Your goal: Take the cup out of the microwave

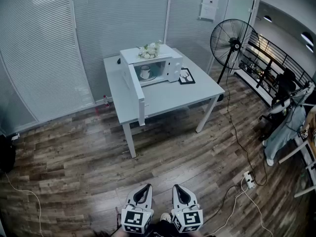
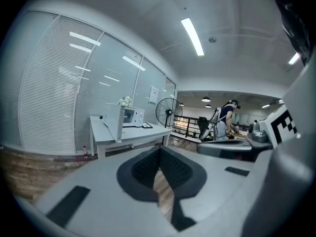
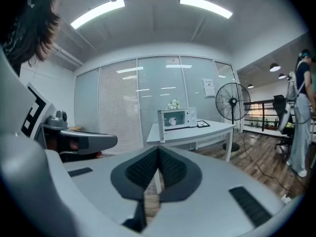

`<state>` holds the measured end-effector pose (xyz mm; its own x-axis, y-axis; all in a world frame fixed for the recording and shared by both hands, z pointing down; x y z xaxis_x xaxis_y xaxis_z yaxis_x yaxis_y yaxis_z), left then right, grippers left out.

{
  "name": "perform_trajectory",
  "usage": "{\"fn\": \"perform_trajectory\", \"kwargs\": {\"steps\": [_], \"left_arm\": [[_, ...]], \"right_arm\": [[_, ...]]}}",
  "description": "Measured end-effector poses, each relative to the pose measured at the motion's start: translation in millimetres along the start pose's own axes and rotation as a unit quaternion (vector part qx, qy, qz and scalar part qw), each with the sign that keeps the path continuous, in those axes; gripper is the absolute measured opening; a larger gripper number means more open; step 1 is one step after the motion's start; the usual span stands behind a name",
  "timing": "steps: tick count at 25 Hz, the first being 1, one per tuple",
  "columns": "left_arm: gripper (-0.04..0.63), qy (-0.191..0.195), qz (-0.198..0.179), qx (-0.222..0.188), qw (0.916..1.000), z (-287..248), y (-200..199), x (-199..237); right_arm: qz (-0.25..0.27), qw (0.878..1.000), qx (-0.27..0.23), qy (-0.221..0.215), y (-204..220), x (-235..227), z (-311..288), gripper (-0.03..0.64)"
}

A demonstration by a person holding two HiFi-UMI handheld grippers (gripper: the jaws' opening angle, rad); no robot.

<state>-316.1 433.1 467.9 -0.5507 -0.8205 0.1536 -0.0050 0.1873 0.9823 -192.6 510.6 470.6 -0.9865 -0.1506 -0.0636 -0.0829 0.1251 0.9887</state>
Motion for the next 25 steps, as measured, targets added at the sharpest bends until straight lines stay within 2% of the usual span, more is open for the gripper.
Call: {"fn": "perform_trajectory", "kwargs": {"steps": [8,13,25], "left_arm": [[0.006,0.004,0.002,-0.001,1.0000,-3,0,9],[0.006,0.018,-0.002,-0.004,0.9998,-6,-3,19],[0.006,0.042,-0.008,0.006,0.9991,-17,-2,64]], "right_arm": [[0.002,1.000,0.000,0.007,0,3,-8,0.003],[-0.023,0.999,-0.016,0.030,-2,3,-16,0.003],[-0.037,0.996,-0.014,0.076,3,16,-42,0.005]]}}
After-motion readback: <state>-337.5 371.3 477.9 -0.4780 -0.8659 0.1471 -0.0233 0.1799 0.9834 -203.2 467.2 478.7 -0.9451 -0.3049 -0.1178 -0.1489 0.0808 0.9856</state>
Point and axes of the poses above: the fingertips, and each gripper's own axes: z backward along the fingers, x to its left, y out of its underside, the point moved 5 cm from there along z, backward along the fingers, and after that the axes turned 7 degrees about -x, right-handed, at the moved point
